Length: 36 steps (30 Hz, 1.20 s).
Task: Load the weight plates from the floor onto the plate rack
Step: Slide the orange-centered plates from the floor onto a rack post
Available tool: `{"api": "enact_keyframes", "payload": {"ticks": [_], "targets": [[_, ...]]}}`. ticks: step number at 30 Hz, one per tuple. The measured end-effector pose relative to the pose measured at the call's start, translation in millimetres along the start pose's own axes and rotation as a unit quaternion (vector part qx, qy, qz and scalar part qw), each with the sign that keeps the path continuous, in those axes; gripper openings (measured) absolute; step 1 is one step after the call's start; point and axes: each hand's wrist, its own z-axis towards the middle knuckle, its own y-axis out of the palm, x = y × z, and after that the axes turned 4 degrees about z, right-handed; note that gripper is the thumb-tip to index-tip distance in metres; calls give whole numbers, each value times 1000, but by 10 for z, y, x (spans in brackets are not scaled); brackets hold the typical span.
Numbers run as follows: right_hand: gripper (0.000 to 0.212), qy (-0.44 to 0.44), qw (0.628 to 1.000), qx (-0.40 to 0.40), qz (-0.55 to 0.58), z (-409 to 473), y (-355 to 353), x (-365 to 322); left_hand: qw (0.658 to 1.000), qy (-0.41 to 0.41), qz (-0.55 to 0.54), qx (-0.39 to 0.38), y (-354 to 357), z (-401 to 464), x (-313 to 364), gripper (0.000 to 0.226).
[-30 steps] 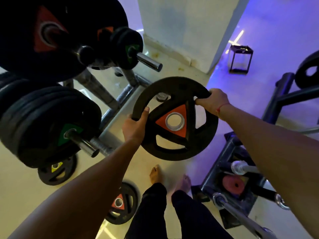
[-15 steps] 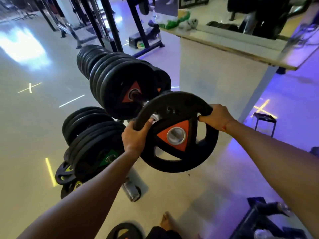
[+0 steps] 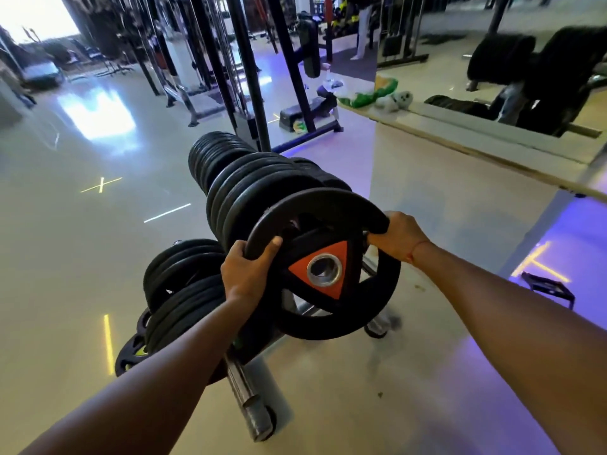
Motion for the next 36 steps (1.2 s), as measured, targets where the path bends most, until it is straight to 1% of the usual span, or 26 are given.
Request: {"api": "enact_keyframes", "payload": {"ticks": [5,8,12,17,20,24,27,29,30,31,32,34,35,36], "targets": [[24,-6,1000,-11,-17,276,28,35,1000,2,8,-3,106,95,-59,47],[17,-6,999,-37,-11,340,104,116,1000,-14,21,-4,169,67,-135,44],[17,-40,997,-63,-11,451,227,121,999,-16,18,24,214,0,-262,36],[26,-59,997,-46,-18,532,248,125,999,6,21,39,229,-100,-266,32],[21,-90,995,-21,-25,516,282,167,999,21,12,34,234,-211,-344,30],[28,-147,989,8,-10,500,324,187,999,31,11,6,200,-309,-546,45],[26,-169,985,15,-10,561,371,107,997,37,61,-5,166,-237,-653,66],[24,-170,985,21,-31,659,409,9,995,38,96,7,158,-152,-672,70],[27,-163,985,26,-43,723,437,-52,991,47,124,22,152,-95,-672,72],[36,-153,986,34,-52,792,472,-115,984,60,159,47,144,-32,-677,74],[51,-142,987,42,-57,872,516,-168,975,74,195,78,135,41,-683,79],[90,-117,990,44,-64,1018,601,-281,958,79,242,132,115,181,-683,90],[103,-105,991,38,-70,1089,639,-335,954,68,251,149,114,252,-676,94],[110,-94,992,31,-76,1169,675,-379,953,49,254,159,119,323,-669,96]]}}
